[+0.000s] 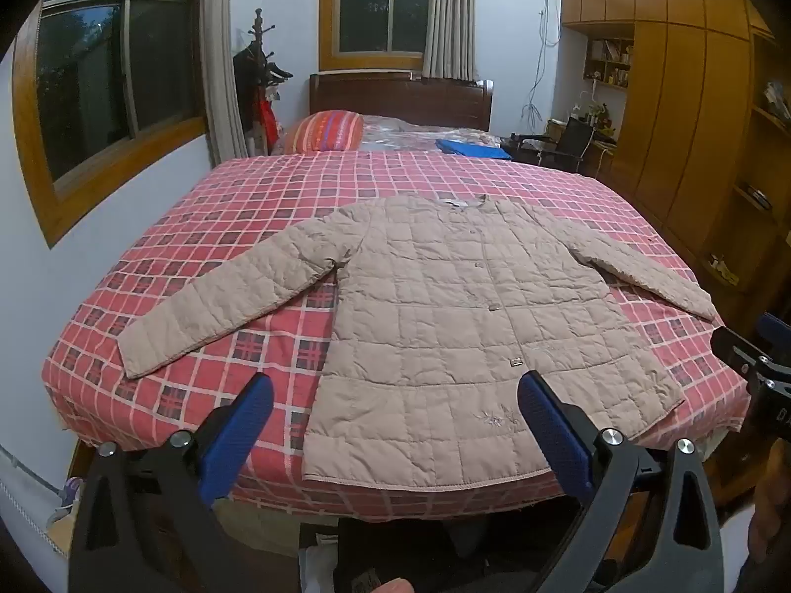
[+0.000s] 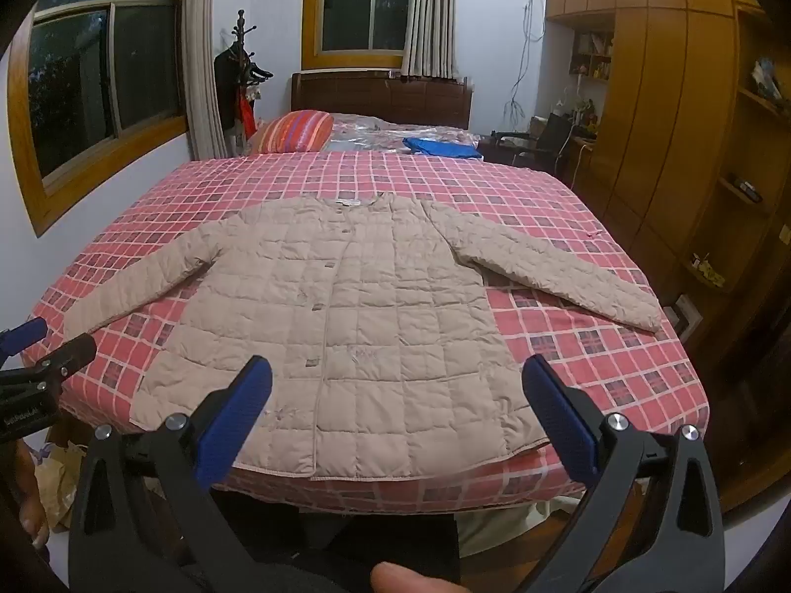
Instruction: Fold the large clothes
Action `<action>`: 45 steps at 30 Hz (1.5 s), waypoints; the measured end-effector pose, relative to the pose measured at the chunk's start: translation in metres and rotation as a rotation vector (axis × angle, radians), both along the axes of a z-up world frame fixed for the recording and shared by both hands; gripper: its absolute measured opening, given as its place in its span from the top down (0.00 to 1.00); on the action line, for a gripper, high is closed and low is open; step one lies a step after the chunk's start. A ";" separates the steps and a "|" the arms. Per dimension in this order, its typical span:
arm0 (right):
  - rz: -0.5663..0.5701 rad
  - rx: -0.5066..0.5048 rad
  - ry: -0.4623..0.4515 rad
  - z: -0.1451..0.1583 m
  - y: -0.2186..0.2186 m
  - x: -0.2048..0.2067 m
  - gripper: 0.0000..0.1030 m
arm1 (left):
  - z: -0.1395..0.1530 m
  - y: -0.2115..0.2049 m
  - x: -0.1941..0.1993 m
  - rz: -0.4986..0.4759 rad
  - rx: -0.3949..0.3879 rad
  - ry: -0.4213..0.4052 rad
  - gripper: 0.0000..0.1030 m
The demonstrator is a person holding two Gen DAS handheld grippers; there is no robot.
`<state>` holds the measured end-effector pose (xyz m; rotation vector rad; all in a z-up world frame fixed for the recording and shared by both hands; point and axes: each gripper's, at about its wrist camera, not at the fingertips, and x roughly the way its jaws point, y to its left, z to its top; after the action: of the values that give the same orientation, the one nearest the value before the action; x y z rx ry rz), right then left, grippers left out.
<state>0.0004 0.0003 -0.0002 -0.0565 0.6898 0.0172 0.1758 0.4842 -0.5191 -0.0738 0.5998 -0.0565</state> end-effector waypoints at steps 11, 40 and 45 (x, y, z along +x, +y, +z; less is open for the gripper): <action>0.000 0.009 -0.003 0.000 -0.001 0.000 0.02 | 0.000 -0.001 0.000 0.001 -0.001 0.003 0.04; 0.000 0.008 -0.005 -0.002 -0.003 0.003 0.02 | 0.000 0.003 0.001 0.009 -0.003 -0.003 0.04; 0.000 0.009 -0.006 -0.003 -0.003 0.004 0.02 | 0.000 0.004 0.002 0.009 -0.002 -0.004 0.04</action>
<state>0.0040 -0.0028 -0.0028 -0.0480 0.6833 0.0198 0.1778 0.4880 -0.5186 -0.0787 0.5957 -0.0487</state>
